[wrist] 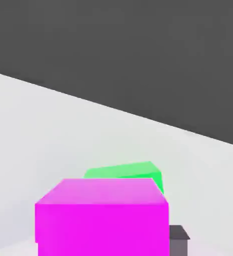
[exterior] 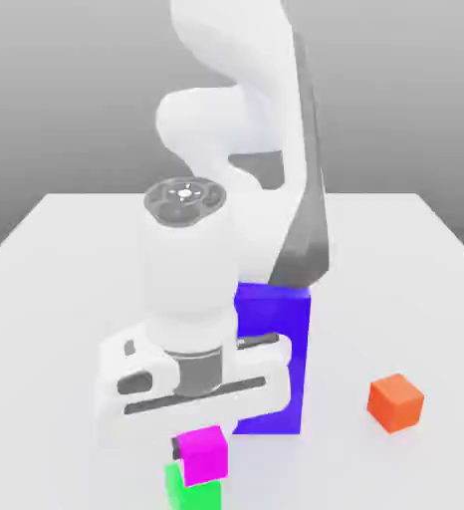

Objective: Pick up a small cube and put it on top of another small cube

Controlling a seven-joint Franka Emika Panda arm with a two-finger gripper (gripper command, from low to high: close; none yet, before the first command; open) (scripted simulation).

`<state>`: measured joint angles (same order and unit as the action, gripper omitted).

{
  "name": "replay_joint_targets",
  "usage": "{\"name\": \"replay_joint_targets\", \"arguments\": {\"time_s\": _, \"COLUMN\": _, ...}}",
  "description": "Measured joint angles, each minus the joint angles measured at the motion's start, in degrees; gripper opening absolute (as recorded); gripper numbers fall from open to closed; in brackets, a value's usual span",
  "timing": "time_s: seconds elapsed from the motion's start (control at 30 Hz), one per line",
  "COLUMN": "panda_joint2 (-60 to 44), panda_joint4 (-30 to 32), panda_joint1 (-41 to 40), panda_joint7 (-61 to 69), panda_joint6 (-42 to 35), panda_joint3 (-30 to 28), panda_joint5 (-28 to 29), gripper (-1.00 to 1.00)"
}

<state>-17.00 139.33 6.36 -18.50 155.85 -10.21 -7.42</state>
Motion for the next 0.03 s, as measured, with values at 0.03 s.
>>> {"name": "replay_joint_targets", "arguments": {"time_s": 0.03, "panda_joint2": 0.0, "panda_joint4": 0.0, "panda_joint1": 0.0, "panda_joint7": 0.0, "panda_joint6": 0.0, "panda_joint3": 0.0, "panda_joint5": 0.0, "gripper": 1.0}}
